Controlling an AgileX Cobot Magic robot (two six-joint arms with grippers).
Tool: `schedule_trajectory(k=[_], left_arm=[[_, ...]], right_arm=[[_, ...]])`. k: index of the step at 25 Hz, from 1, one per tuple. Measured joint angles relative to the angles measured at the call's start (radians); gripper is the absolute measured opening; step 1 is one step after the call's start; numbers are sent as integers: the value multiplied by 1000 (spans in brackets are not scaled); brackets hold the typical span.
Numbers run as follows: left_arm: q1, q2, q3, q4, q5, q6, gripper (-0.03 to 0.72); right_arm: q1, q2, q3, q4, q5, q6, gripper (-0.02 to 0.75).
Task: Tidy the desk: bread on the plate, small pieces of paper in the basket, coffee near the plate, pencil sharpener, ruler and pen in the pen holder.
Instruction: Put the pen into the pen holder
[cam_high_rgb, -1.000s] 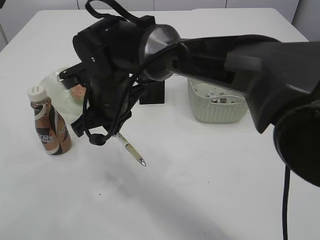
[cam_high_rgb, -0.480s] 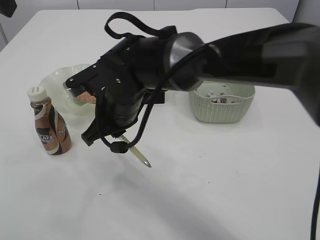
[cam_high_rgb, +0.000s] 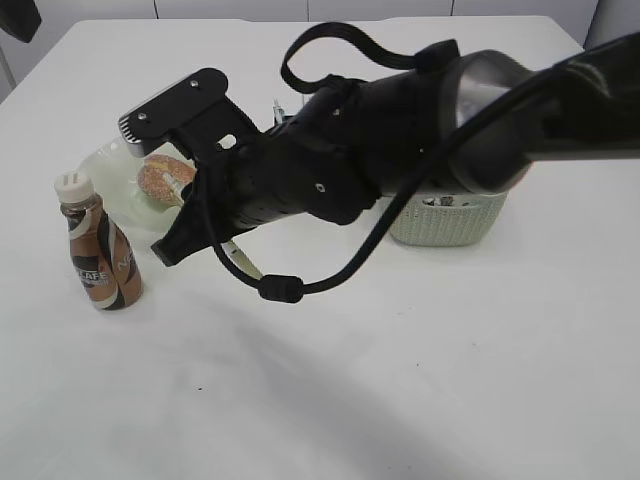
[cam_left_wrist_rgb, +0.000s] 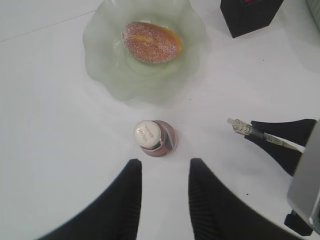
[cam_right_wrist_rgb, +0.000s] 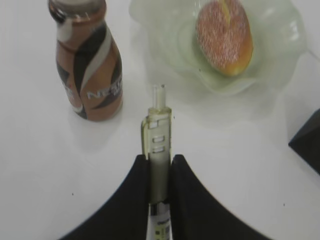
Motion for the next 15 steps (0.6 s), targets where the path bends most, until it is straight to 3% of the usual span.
schedule_trajectory(k=[7, 15], left_arm=[[0, 0, 0, 0, 0, 0, 239], [0, 11, 0, 0, 0, 0, 239]], right_arm=[[-72, -108, 173, 0, -279, 0, 50], [-212, -145, 190, 34, -483, 0, 50]])
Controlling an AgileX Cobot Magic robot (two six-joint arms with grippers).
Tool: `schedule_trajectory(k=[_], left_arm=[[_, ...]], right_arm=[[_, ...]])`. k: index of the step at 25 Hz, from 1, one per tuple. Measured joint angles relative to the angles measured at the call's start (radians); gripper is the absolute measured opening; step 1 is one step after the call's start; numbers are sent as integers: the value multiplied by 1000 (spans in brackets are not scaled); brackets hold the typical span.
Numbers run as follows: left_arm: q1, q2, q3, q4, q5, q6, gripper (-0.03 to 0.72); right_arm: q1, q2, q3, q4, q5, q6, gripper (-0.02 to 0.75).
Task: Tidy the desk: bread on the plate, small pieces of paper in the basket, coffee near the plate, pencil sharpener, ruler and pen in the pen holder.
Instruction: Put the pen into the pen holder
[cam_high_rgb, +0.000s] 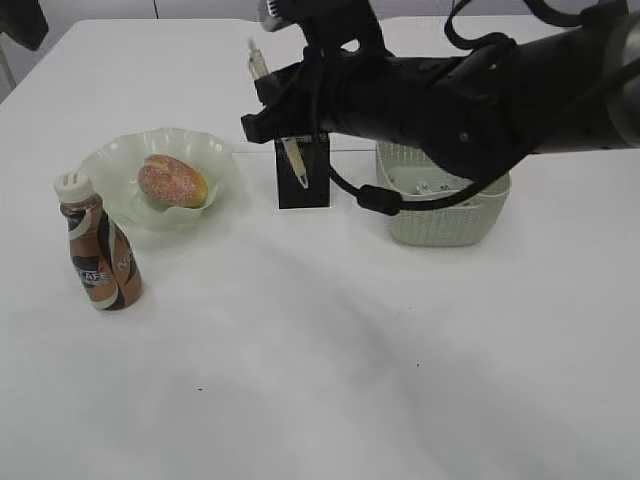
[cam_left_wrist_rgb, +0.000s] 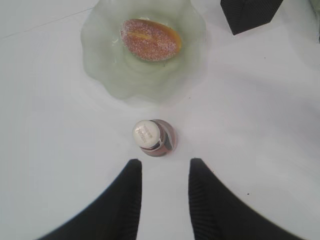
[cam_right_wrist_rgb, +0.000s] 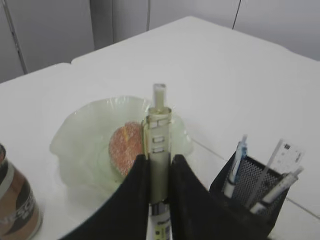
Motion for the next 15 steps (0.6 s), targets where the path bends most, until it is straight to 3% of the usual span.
schedule_trajectory(k=[7, 15], left_arm=[[0, 42, 0, 0, 0, 0, 239], [0, 59, 0, -2, -2, 0, 239]], right_arm=[[-91, 12, -13, 44, -193, 0, 50], [-136, 169, -183, 78, -234, 0, 50]])
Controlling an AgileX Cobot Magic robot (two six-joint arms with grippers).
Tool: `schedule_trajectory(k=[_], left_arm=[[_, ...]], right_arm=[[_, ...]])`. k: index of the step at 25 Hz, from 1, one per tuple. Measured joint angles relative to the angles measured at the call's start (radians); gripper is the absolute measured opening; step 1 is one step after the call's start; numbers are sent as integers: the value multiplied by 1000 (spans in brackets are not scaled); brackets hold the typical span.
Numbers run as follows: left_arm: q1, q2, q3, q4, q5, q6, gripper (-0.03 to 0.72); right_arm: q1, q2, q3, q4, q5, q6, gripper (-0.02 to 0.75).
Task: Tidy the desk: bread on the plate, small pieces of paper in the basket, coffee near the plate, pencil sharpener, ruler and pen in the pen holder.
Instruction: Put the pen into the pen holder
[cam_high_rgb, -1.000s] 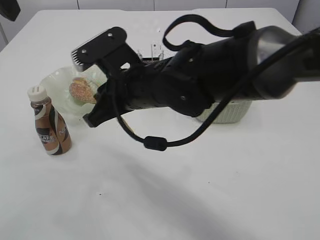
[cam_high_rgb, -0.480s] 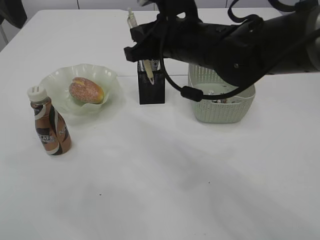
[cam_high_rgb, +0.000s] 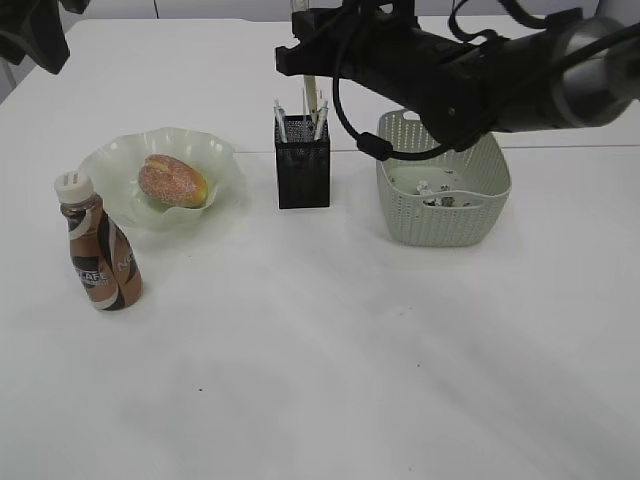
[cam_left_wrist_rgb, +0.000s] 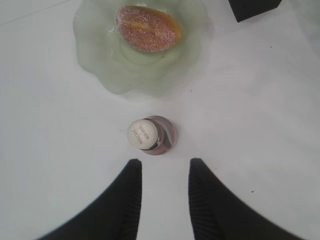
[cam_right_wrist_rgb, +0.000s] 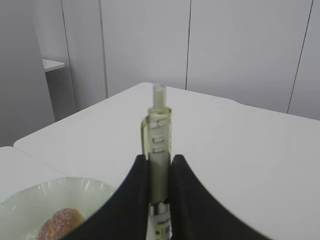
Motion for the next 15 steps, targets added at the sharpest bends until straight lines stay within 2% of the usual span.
schedule_trajectory(k=[8, 15], left_arm=[[0, 0, 0, 50, -2, 0, 239], [0, 0, 0, 69, -4, 0, 239]], right_arm=[[-17, 161, -211, 14, 3, 0, 50], [-29, 240, -292, 22, 10, 0, 50]])
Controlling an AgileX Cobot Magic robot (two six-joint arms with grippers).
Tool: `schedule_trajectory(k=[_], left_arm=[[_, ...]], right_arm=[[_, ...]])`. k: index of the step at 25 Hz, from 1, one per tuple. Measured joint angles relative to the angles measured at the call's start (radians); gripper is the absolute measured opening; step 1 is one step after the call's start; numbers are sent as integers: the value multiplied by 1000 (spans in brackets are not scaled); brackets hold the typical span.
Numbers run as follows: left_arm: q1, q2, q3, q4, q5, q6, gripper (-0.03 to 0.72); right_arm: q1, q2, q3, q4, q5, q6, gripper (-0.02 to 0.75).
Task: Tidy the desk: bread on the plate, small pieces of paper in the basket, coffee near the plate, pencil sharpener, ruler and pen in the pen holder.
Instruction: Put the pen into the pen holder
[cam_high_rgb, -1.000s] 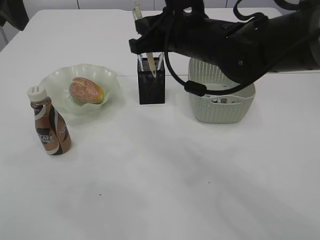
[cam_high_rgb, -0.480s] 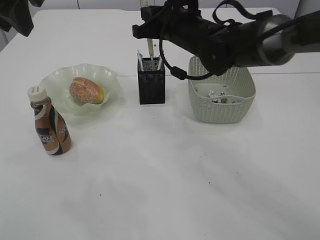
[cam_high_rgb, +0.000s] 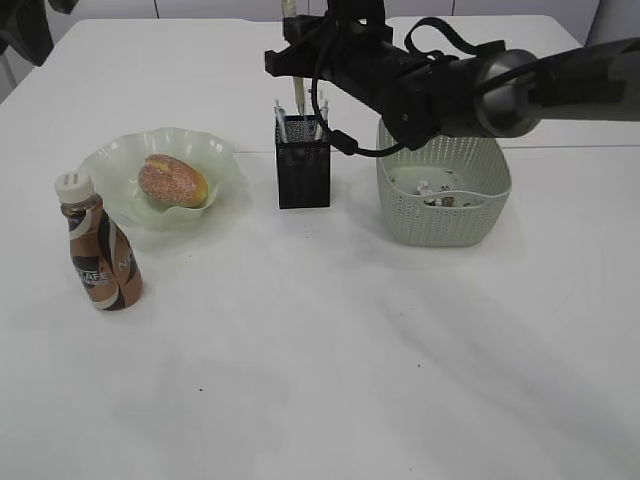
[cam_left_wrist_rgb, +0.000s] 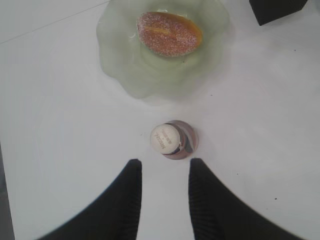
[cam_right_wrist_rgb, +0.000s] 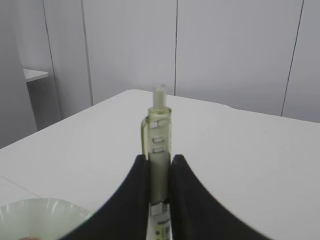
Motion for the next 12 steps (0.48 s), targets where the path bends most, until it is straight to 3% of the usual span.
schedule_trajectory(k=[12], left_arm=[[0, 0, 0, 2, -2, 0, 239]], right_arm=[[-25, 91, -62, 36, 7, 0, 50]])
